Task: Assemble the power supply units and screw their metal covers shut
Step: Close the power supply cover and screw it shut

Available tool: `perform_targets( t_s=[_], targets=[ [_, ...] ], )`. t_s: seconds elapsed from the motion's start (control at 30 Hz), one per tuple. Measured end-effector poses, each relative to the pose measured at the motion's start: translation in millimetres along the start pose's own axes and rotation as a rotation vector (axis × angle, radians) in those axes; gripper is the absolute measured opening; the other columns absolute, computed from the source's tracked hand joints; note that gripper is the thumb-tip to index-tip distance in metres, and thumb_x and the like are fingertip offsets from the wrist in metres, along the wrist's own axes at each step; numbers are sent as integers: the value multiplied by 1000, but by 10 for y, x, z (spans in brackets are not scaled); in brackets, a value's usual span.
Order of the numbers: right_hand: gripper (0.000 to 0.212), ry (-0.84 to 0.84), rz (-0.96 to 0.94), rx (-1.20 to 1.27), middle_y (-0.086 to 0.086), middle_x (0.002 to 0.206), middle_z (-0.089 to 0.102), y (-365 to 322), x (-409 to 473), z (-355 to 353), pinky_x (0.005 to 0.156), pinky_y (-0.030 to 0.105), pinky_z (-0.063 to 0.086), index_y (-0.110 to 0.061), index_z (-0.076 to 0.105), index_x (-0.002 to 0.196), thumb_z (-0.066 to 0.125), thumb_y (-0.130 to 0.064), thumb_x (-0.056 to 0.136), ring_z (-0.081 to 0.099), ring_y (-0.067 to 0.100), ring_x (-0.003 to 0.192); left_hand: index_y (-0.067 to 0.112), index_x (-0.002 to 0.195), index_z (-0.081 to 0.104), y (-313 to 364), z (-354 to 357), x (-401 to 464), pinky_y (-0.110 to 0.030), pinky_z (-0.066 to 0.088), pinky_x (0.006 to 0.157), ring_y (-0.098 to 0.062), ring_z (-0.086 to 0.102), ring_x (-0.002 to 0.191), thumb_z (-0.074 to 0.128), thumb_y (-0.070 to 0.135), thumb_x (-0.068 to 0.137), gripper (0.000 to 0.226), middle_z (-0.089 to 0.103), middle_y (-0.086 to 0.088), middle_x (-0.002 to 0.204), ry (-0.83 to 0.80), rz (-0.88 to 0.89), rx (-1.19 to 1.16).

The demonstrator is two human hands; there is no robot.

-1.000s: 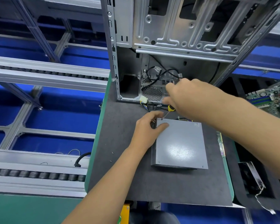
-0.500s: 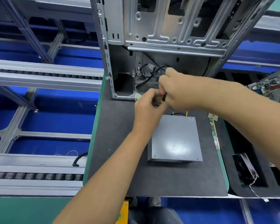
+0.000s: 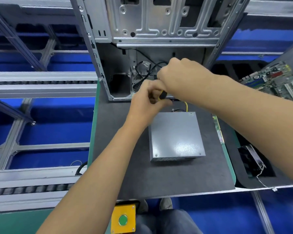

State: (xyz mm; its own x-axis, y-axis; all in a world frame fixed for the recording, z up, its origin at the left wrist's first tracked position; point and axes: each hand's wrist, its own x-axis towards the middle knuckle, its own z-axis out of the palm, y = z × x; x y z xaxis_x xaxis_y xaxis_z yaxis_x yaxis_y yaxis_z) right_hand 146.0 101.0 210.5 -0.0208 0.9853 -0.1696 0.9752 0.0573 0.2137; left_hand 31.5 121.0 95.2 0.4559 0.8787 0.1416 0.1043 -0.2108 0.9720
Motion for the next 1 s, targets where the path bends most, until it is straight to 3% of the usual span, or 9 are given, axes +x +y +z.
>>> perform_targets(
  t_s=[0.07,0.17,0.27,0.37,0.53,0.67,0.83,0.93,1.0],
  targets=[
    [19,-67,-20,164,2,83,37,-7,-10,-53,63,40,43,-19,48,105,54,-34,96,47,29,77,15,94,58,-20,-41,13,-45,53,74,-19,58,75,78,8,80,25,63,6,81,16,-16,32],
    [11,-75,-123,212,3,96,45,2,-27,-130,78,44,53,-30,57,97,60,-25,88,58,35,97,13,106,61,-103,-145,-1,-48,53,83,-29,66,89,60,13,94,12,72,1,94,-115,29,95],
    [13,-2,-46,169,5,79,35,-12,1,-111,64,37,39,-17,50,86,51,-25,96,50,33,80,31,103,63,-71,-140,6,-42,55,80,-29,63,87,64,25,88,16,66,-10,95,-165,32,76],
    [34,-22,16,118,6,76,30,-78,-4,-80,65,40,36,-13,38,74,46,-33,100,37,24,62,39,88,58,-18,-77,53,-23,49,62,-9,51,67,82,28,69,32,56,12,77,-1,11,23],
    [18,-38,-86,134,4,97,37,-44,-2,-132,71,41,45,-22,54,112,55,-27,95,54,35,89,29,92,58,-69,-156,93,-40,52,71,-29,51,71,72,16,83,21,62,6,76,-79,-1,-54],
    [39,58,22,-6,5,71,25,-64,-2,-152,52,33,25,-11,35,70,46,-32,102,31,23,59,42,84,63,20,-63,73,-29,49,67,-20,54,73,80,9,78,38,64,9,85,-24,45,-87],
    [24,-27,-139,156,5,106,46,-47,-45,-79,76,40,40,-17,53,116,56,-31,97,51,31,92,32,94,56,-16,-108,93,-22,47,65,-6,53,66,76,9,80,34,58,19,67,-9,39,-71],
    [17,26,-91,63,9,91,49,7,-17,-19,74,40,42,-8,59,104,49,-22,100,52,33,86,25,99,60,-32,-124,60,-33,50,71,-11,55,71,73,13,85,23,59,15,72,-92,67,-66],
    [16,42,29,19,6,74,32,16,-11,0,66,39,36,-10,52,95,46,-22,103,42,28,70,16,101,63,-33,-76,43,-36,54,78,-14,60,78,80,10,78,29,64,6,83,-56,50,-70]
  ],
)
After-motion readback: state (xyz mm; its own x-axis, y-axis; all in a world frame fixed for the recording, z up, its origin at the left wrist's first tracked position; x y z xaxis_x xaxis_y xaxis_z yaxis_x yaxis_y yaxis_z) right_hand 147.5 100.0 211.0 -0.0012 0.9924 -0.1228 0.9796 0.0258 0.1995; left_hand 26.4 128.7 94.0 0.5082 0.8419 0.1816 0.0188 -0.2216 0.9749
